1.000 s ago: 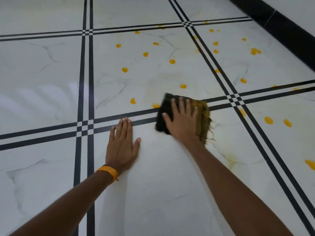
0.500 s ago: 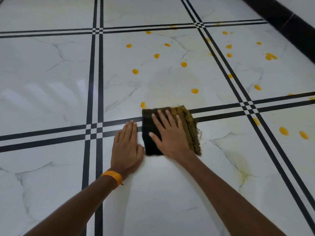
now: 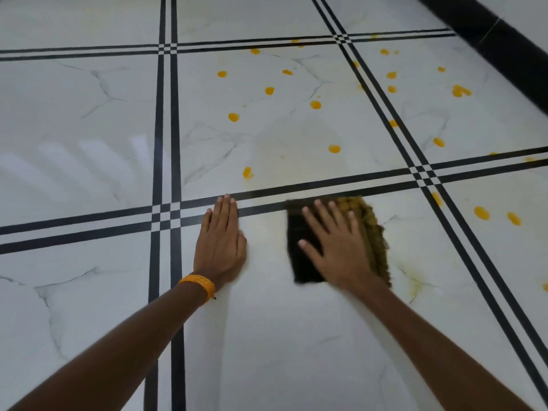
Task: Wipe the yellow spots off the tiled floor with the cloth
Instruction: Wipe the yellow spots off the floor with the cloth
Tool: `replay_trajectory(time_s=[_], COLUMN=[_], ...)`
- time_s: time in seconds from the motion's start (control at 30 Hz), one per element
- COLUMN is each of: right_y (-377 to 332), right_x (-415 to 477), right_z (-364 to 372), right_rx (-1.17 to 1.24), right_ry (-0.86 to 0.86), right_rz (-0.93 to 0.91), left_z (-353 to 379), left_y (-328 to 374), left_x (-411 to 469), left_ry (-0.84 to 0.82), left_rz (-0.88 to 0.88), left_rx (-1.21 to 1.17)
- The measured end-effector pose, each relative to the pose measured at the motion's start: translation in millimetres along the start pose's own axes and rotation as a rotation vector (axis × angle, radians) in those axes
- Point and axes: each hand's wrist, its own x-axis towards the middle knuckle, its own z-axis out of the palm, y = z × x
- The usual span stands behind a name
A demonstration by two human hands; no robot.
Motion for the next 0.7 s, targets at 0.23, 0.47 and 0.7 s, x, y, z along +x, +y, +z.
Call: replay_trajectory(time_s=[0.23,0.47,0.7], right_y=[-24,96,53], right_x=[-16,-76,-96], right_z=[-5,-8,-2], right_rx=[0.028,-0.014,0.049], right_ry=[-0.021,0.03,-0.03], right_rz=[0.079,0.317,-0.002], left_z=[13,28,37], left_y=[48,103,103], left_x=[-23,4,4], left_ry=[-0.01,-0.023,-0.021], left_rz=[0.021,0.038,0.053], left_rx=[-0.048,-0.011,0.055])
